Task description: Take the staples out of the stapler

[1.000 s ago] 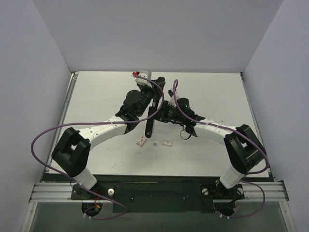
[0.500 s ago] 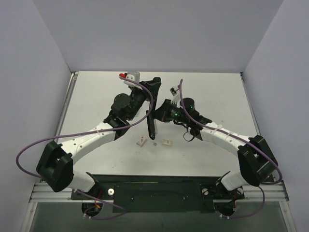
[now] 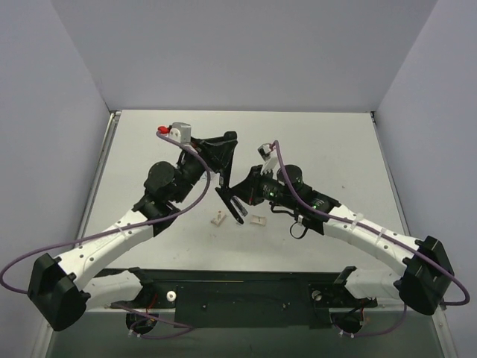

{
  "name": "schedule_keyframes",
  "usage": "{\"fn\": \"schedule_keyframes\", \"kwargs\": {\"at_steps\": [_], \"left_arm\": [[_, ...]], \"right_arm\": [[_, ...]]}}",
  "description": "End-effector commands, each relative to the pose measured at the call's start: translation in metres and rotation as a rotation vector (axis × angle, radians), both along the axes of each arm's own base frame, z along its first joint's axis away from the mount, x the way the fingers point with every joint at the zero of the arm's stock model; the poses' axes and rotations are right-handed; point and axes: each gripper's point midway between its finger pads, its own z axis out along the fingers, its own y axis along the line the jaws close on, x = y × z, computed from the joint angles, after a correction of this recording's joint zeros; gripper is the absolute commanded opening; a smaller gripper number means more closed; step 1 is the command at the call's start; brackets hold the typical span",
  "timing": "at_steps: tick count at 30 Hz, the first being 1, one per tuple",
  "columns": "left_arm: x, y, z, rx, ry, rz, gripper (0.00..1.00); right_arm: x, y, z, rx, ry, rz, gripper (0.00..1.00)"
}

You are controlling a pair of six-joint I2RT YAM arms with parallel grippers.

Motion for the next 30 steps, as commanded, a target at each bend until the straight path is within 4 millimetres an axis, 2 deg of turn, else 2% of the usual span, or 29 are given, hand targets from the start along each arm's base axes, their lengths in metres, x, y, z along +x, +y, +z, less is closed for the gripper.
{"fn": "schedule_keyframes", "kwargs": {"at_steps": [1, 6, 10, 19, 23, 27, 30], "left_arm": [[-0.039, 0.019, 0.059, -0.155, -0.106, -0.068, 0.00], [-0.061, 0.029, 0.068, -0.166, -0.130, -0.105, 0.00], [-0.074, 0.039, 0.072, -0.168, -0.143, -0.114, 0.00], [-0.090, 0.054, 0.071, -0.168, -0.159, -0.109, 0.00], [-0.092, 0.059, 0.075, -0.167, -0.170, -0.094, 0.00], [-0.093, 0.061, 0.076, -0.169, -0.168, -0.092, 0.00], [-0.093, 0.064, 0.073, -0.168, -0.155, -0.080, 0.00]], "right_arm": [[-0.009, -0.006, 0.014, -0.039, -0.066, -0.017, 0.00], [-0.015, -0.011, 0.014, -0.060, -0.074, -0.027, 0.00], [-0.023, -0.024, 0.020, -0.097, -0.119, -0.063, 0.00], [-0.075, -0.052, 0.023, -0.213, -0.247, -0.080, 0.00], [-0.099, -0.045, 0.009, -0.220, -0.239, -0.023, 0.00], [-0.122, -0.028, -0.012, -0.229, -0.232, 0.008, 0.00], [-0.128, -0.014, -0.027, -0.223, -0.231, -0.001, 0.00]]}}
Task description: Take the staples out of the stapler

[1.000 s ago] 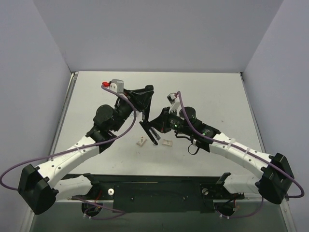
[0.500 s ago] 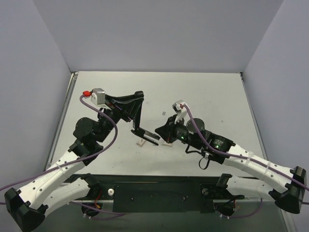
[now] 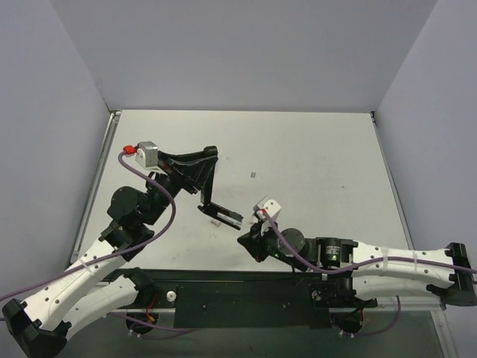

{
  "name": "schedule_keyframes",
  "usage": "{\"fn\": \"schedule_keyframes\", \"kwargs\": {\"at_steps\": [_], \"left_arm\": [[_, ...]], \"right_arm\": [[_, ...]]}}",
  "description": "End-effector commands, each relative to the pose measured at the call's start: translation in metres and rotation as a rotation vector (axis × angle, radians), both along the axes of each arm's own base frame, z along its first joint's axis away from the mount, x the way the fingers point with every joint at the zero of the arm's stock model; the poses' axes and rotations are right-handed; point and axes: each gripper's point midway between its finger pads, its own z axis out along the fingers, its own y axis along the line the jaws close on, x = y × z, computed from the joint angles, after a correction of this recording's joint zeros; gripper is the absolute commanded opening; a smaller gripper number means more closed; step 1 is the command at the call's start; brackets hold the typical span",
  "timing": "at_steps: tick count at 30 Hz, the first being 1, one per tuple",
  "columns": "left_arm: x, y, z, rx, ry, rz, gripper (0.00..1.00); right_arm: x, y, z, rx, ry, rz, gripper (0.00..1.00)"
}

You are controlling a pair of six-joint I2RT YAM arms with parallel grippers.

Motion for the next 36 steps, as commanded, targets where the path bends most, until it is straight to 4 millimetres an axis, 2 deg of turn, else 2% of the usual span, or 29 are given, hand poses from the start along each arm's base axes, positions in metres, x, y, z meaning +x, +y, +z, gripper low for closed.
{"fn": "schedule_keyframes", "kwargs": {"at_steps": [1, 4, 12, 17, 29, 36], "left_arm": [[-0.012, 0.015, 0.034, -0.093, -0.068, 0.014, 0.00], [-0.014, 0.020, 0.032, -0.095, -0.052, 0.024, 0.00], [-0.021, 0.031, 0.023, -0.114, 0.011, 0.033, 0.00], [-0.023, 0.035, 0.014, -0.129, 0.054, 0.034, 0.00], [-0.028, 0.036, -0.001, -0.148, 0.106, 0.012, 0.00], [-0.032, 0.040, 0.005, -0.154, 0.096, 0.011, 0.00]], "right_arm": [[-0.002, 0.014, -0.018, 0.014, -0.018, -0.068, 0.00], [-0.007, 0.027, -0.031, 0.020, -0.008, -0.072, 0.00], [0.012, 0.022, -0.049, 0.047, 0.004, -0.271, 0.00], [0.018, 0.025, -0.047, 0.042, 0.000, -0.310, 0.00], [0.028, 0.012, -0.013, 0.087, -0.043, -0.365, 0.00], [0.029, -0.002, -0.017, 0.081, -0.033, -0.391, 0.00]]}}
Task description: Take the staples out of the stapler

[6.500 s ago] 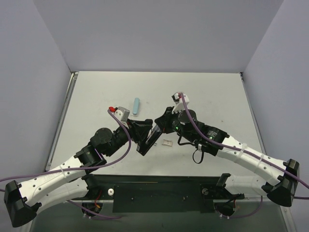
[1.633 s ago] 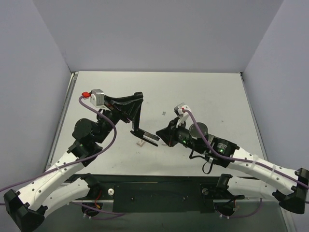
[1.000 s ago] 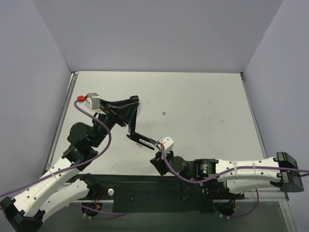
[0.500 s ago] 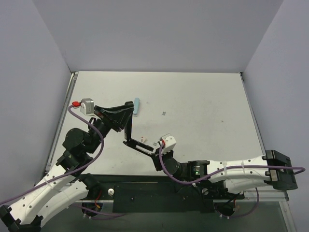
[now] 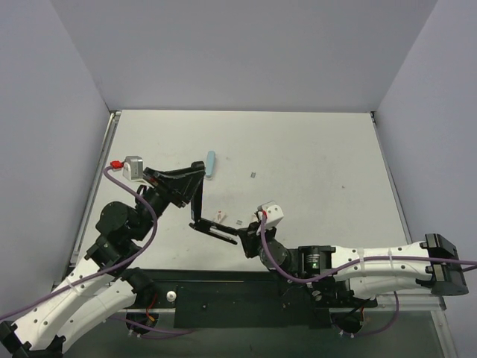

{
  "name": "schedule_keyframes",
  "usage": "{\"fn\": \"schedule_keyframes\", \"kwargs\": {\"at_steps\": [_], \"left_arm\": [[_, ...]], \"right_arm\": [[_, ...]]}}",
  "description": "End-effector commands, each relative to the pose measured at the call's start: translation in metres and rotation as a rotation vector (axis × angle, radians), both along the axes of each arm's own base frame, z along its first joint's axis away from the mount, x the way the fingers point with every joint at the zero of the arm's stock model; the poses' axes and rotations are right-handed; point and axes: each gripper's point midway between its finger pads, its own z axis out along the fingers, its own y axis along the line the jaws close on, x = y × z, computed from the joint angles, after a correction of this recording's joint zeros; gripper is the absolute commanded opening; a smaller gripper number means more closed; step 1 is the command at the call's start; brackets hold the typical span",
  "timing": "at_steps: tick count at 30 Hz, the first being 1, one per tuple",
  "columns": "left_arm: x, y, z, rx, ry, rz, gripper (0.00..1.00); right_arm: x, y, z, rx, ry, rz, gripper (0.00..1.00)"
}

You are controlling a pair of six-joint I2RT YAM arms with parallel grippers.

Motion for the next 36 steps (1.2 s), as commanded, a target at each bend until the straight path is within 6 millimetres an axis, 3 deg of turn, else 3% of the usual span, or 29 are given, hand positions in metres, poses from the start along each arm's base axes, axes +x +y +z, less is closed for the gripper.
{"fn": "schedule_keyframes", "kwargs": {"at_steps": [1, 9, 14, 18, 24, 29, 36], "left_arm": [[-0.013, 0.010, 0.035, -0.106, -0.060, -0.011, 0.00], [-0.016, 0.017, 0.045, -0.098, -0.077, 0.010, 0.00], [-0.014, 0.019, 0.045, -0.088, -0.078, 0.022, 0.00], [-0.013, 0.017, 0.043, -0.082, -0.074, 0.024, 0.00], [-0.012, 0.018, 0.043, -0.086, -0.073, 0.027, 0.00], [-0.012, 0.017, 0.038, -0.079, -0.065, 0.024, 0.00], [-0.018, 0.018, 0.035, -0.089, -0.062, 0.006, 0.00]], "right_arm": [[0.005, -0.006, 0.019, 0.054, -0.010, -0.043, 0.00], [-0.008, -0.013, -0.019, -0.025, 0.063, -0.035, 0.00], [-0.031, 0.000, -0.038, -0.013, 0.120, 0.038, 0.00], [-0.053, 0.017, -0.037, 0.014, 0.135, 0.119, 0.00], [-0.068, 0.046, -0.018, 0.026, 0.113, 0.192, 0.00], [-0.061, 0.059, 0.000, 0.006, 0.052, 0.195, 0.00], [-0.014, 0.043, 0.024, -0.002, -0.008, 0.093, 0.00]]}}
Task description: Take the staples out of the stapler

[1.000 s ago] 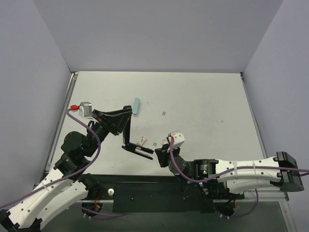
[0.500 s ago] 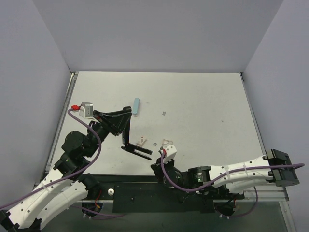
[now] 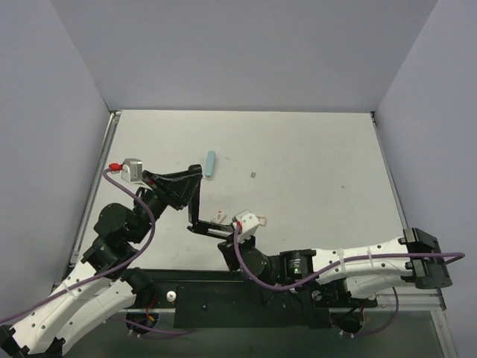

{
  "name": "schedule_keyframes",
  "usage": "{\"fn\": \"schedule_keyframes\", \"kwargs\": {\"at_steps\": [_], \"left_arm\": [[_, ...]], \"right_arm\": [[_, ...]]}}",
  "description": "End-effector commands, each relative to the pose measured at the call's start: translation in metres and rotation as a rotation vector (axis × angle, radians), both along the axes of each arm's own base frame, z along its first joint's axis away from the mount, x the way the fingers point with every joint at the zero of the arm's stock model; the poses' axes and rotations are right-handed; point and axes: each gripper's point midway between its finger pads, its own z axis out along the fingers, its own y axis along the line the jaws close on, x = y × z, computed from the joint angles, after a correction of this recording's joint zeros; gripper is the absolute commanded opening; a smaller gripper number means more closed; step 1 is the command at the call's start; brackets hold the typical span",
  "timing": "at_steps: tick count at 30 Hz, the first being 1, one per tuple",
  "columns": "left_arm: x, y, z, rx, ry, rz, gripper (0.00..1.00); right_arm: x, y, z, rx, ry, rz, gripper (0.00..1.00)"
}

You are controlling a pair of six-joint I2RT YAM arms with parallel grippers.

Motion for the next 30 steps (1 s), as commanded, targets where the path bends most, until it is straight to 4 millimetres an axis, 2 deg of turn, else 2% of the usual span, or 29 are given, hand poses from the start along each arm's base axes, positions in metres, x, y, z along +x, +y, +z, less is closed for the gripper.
{"fn": "schedule_keyframes", "kwargs": {"at_steps": [1, 5, 10, 16, 18, 21, 24, 30], "left_arm": [[-0.017, 0.013, 0.046, -0.122, -0.093, -0.011, 0.00], [-0.021, 0.015, 0.044, -0.121, -0.092, -0.016, 0.00], [-0.025, 0.011, 0.040, -0.106, -0.085, -0.051, 0.00], [-0.034, 0.005, 0.036, -0.118, -0.078, -0.107, 0.00], [-0.035, 0.004, 0.035, -0.124, -0.073, -0.116, 0.00], [-0.036, 0.006, 0.034, -0.130, -0.071, -0.115, 0.00], [-0.037, 0.009, 0.035, -0.130, -0.069, -0.104, 0.00], [-0.037, 0.014, 0.039, -0.118, -0.070, -0.083, 0.00]], "right_arm": [[0.037, -0.014, 0.036, 0.047, -0.064, -0.095, 0.00], [0.047, -0.029, 0.049, 0.030, -0.119, -0.132, 0.00], [0.050, -0.049, 0.049, 0.011, -0.131, -0.150, 0.00], [0.056, -0.085, 0.056, 0.059, -0.143, -0.213, 0.00], [0.056, -0.090, 0.057, 0.074, -0.135, -0.216, 0.00], [0.049, -0.087, 0.050, 0.088, -0.091, -0.187, 0.00], [0.031, -0.073, 0.038, 0.112, -0.019, -0.111, 0.00], [-0.005, -0.063, -0.003, 0.074, 0.066, -0.071, 0.00]]}}
